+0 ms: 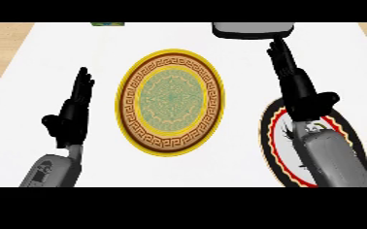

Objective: Pick the bell pepper from the plate and place it in the plate

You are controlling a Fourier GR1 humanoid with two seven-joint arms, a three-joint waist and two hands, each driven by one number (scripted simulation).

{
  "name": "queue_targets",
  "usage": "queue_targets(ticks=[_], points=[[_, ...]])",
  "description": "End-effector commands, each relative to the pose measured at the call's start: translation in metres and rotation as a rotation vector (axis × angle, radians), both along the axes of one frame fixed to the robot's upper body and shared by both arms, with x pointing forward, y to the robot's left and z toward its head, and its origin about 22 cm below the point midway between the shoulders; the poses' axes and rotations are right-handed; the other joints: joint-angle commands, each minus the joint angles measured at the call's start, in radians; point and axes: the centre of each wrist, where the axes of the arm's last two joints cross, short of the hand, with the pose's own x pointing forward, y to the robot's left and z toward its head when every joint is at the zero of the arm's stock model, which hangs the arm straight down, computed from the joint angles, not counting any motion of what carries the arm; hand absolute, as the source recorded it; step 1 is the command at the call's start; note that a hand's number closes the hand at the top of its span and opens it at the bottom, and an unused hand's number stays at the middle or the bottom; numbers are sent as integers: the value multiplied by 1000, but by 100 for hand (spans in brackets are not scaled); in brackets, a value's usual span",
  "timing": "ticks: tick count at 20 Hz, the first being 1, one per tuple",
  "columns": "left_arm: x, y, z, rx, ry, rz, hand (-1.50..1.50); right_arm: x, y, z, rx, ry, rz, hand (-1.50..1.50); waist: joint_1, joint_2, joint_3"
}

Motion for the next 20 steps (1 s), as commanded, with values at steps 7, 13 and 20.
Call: queue_targets(ticks=[7, 13, 20], points=[[-26, 21, -33, 30, 292, 48, 0, -17, -91, 81, -623, -129, 192, 150, -49, -57, -59], [-30, 6, -28, -5, 344, 33, 0, -67, -156, -7, -504, -207, 10, 150, -52, -25, -17], [-25, 9, -16, -16, 350, 0, 0, -94, -201, -36, -278, -175, 365, -150, -11, -21, -21]])
